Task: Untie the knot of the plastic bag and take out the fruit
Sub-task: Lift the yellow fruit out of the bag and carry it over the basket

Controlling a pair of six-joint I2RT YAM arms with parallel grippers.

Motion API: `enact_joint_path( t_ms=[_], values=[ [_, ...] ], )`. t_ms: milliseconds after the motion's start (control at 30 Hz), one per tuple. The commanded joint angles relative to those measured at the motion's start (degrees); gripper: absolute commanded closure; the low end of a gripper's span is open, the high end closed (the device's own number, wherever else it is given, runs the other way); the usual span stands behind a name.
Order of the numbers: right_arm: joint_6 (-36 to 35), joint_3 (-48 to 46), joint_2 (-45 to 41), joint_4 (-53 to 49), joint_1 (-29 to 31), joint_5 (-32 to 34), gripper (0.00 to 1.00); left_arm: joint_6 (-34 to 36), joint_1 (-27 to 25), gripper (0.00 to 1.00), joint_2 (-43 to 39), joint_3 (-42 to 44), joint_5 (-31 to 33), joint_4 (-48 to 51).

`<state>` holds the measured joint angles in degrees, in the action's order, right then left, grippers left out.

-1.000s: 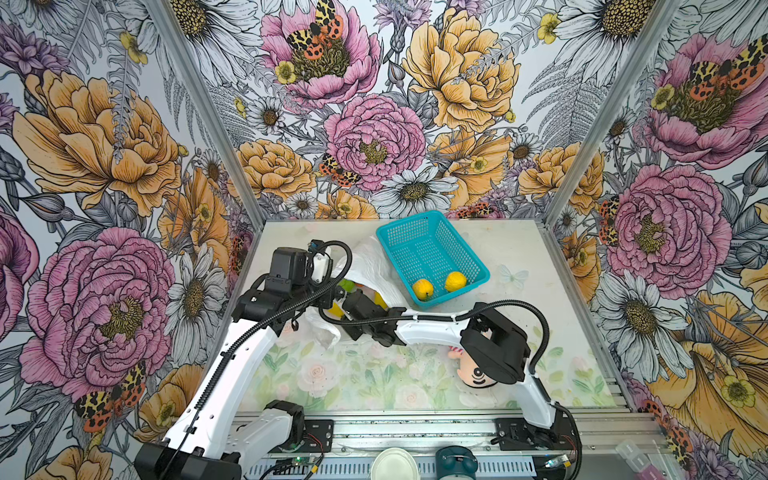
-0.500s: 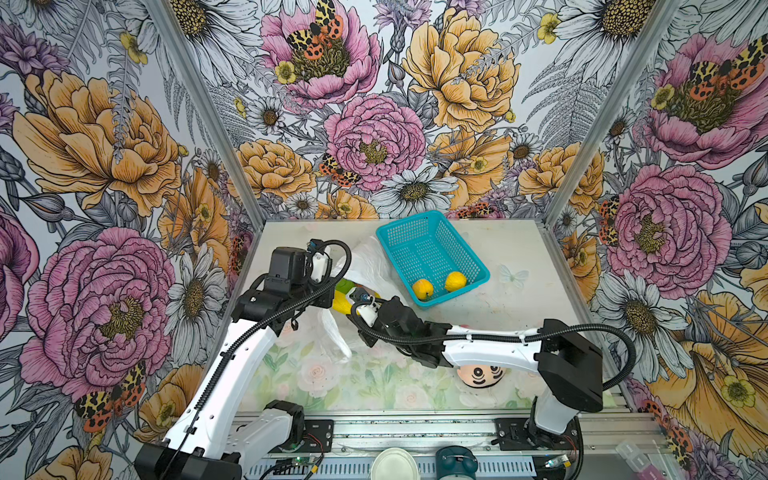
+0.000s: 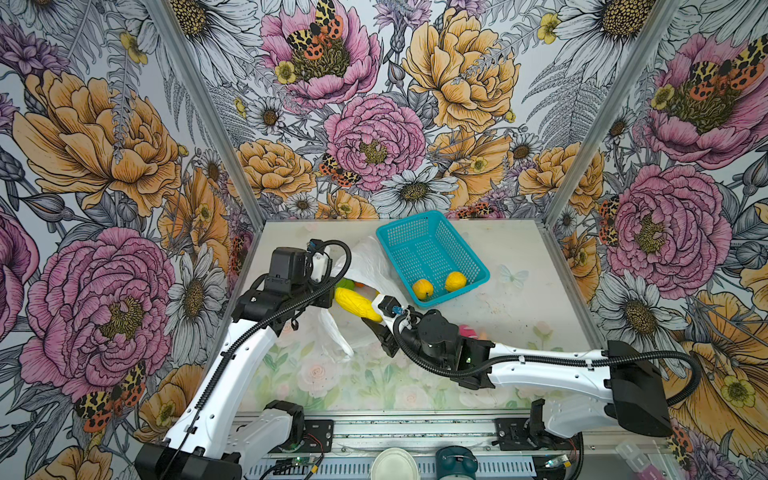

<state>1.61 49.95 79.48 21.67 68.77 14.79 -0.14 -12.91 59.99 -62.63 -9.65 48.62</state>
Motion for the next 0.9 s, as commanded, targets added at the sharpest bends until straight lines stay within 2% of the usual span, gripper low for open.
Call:
enact_joint_path(
  t_ms=[0,200,367,500,567,633,733,867],
  values=[
    [-1.52,-1.06,-3.8,2.95,0.12,4.16,0.66,-0.56,-0.4,1.0,-0.46,0.84,1.43,-0.15],
    [-1.26,-8.87,-14.35,8.41,-1.74,7.97,0.65,-0.59,-0.38,1.0,-0.2,0.9,1.65,-0.11],
    [5.16,-13.57,-20.45,8.91,-10.16,8.75,0.67,-0.35,-1.07,1.0,0.86,0.32,2.16,0.04],
    [11.77,-15.02,-21.94,7.47,-17.37,7.54,0.65,-0.26,-4.7,1.0,1.86,-2.74,9.62,4.43],
    [13.85,-14.55,-20.83,6.48,-19.98,7.24,0.63,-0.12,-6.68,1.0,1.96,-3.62,14.86,6.0],
    [16.17,-12.39,-17.99,3.25,-22.83,6.43,0.63,-0.55,-7.63,1.0,1.97,-2.54,17.56,5.77],
    [18.81,-6.27,-11.74,-3.41,-26.8,4.72,0.62,-1.33,-7.84,1.0,2.74,-0.21,18.03,4.27],
    [20.19,1.9,-2.4,-12.0,-29.91,0.9,0.66,-1.53,-6.42,1.0,3.71,0.46,14.81,3.86]
  ],
)
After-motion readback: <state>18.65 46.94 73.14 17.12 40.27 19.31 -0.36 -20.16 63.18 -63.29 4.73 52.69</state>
